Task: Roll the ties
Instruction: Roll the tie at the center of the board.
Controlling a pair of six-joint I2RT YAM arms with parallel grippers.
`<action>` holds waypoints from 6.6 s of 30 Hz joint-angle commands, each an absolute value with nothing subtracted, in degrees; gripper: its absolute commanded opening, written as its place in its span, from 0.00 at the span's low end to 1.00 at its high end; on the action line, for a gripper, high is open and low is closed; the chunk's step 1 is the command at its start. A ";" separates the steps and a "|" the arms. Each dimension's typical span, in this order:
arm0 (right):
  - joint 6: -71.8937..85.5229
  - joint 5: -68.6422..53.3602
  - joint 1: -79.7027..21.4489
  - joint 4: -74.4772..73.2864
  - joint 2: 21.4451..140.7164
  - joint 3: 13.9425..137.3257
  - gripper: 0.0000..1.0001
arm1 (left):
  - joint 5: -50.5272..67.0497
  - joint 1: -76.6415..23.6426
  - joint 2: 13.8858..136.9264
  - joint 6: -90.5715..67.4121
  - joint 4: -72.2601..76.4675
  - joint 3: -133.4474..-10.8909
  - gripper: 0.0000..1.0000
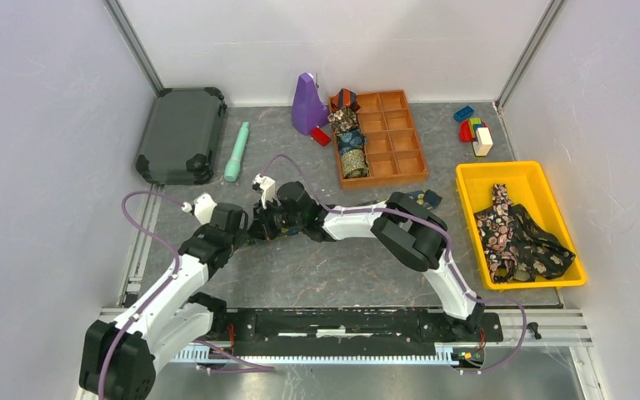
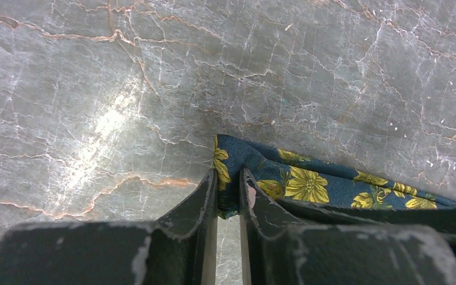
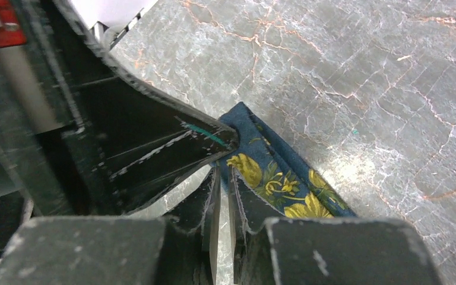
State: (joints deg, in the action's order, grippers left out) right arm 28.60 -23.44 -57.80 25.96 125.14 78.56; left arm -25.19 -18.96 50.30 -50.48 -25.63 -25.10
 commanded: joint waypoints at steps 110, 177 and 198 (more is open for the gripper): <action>29.24 -45.04 -46.32 23.04 127.26 75.16 0.17 | -38.98 -49.22 83.12 -43.15 -22.24 -45.41 0.43; 31.92 -28.09 -46.38 24.56 111.63 64.10 0.54 | -34.22 -48.70 75.39 -45.09 -22.53 -35.70 0.21; 31.35 -23.73 -50.01 17.09 113.91 63.13 0.48 | -33.93 -48.69 70.93 -45.79 -20.21 -32.96 0.21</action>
State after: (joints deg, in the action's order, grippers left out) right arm 32.23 -25.39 -49.84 17.74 112.51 60.38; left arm -35.27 -48.88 72.71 -44.66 -21.26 -33.98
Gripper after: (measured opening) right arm 0.489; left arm 0.215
